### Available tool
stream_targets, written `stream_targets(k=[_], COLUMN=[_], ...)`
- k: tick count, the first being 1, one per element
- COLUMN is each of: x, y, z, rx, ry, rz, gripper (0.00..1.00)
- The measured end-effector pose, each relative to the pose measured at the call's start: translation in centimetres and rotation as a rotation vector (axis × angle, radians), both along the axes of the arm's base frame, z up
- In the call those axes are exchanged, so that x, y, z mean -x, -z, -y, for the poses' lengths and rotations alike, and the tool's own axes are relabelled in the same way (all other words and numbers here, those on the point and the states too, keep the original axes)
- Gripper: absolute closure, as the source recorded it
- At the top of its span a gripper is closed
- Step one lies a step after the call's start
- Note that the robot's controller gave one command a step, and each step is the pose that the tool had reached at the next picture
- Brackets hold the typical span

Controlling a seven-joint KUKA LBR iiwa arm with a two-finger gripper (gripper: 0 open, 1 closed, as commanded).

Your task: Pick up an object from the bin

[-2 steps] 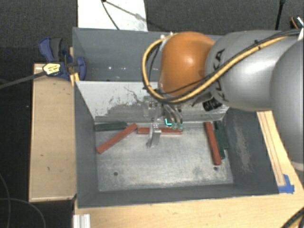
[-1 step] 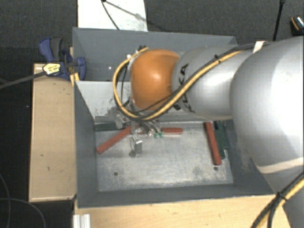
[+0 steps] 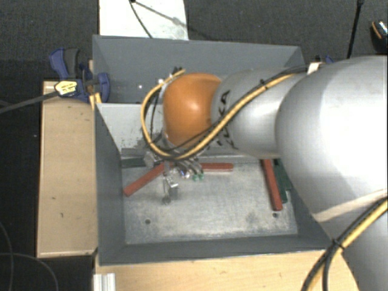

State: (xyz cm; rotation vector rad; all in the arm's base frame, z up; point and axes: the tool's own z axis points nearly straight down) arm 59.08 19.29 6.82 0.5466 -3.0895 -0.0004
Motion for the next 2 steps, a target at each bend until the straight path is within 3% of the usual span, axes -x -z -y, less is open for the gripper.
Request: stream_targets(k=[1,2], x=[-0.1,0.8], y=[-0.2,-14.2], z=[0.0,1.0], rx=[-0.001,-0.004], ry=[0.006,-0.033], rz=[0.003,0.015], gripper=[1.00,1.00])
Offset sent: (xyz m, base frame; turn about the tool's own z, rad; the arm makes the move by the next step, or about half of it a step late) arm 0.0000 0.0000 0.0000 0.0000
